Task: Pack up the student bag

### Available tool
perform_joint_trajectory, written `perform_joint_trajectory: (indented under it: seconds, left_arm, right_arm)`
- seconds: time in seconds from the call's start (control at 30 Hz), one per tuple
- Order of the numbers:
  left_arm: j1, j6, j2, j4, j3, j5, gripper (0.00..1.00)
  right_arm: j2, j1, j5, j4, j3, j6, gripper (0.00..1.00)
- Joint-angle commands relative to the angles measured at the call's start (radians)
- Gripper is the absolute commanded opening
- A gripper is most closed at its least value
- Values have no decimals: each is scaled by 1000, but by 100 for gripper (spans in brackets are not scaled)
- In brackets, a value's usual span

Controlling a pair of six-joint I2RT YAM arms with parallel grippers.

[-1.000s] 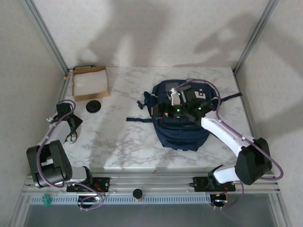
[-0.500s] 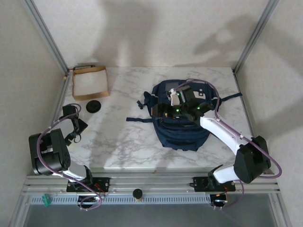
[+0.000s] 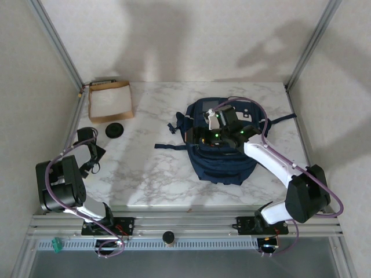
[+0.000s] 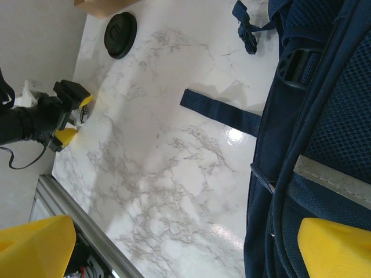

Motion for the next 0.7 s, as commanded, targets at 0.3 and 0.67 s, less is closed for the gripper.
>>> perform_joint_trajectory:
  seconds: [0.3, 0.67]
  left_arm:
    - [4, -39, 133, 47, 59, -60, 99]
    - [-5, -31, 137, 87, 33, -36, 68]
  right_arm:
    - [18, -18, 3, 14, 21, -4, 99]
    - [18, -18, -9, 19, 20, 2, 99]
